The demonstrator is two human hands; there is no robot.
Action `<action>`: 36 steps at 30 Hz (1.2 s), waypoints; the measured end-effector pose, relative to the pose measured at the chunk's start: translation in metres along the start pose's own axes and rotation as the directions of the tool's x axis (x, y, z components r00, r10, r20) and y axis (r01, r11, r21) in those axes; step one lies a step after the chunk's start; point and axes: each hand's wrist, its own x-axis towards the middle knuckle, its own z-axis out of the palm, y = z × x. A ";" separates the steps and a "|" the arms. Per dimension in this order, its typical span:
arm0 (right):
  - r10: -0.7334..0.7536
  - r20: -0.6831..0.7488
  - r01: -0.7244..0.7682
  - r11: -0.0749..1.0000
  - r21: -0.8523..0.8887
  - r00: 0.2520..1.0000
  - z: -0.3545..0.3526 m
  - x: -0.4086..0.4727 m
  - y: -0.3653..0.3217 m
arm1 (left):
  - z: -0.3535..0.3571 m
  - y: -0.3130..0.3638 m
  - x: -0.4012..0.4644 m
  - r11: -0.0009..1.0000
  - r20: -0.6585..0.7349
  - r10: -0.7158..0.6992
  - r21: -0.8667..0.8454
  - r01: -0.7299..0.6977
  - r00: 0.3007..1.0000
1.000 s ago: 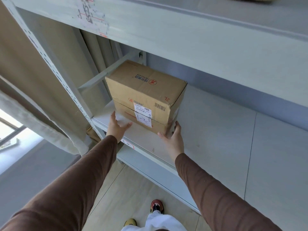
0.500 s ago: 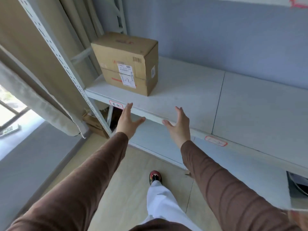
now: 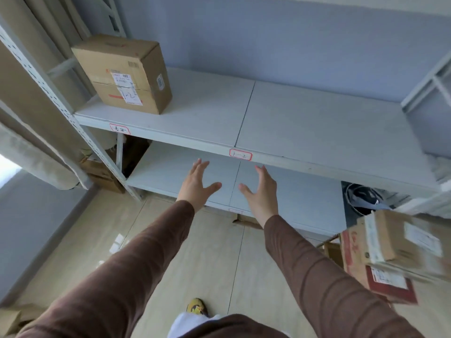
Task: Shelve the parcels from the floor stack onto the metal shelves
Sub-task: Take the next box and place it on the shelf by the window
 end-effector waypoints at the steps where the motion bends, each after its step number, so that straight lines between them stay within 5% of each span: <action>1: 0.009 0.001 -0.009 1.000 0.004 1.000 -0.013 -0.009 0.010 | 0.013 0.009 -0.009 1.000 0.009 0.003 0.002 -0.003 1.000; 16: 0.121 0.032 -0.121 0.993 -0.004 0.992 -0.248 -0.156 0.212 | 0.264 0.164 -0.198 0.999 0.110 -0.035 -0.020 0.038 0.993; 36: 0.437 -0.141 -0.421 0.898 0.131 0.888 -0.404 -0.196 0.392 | 0.434 0.253 -0.259 0.978 0.220 -0.175 -0.078 0.196 0.960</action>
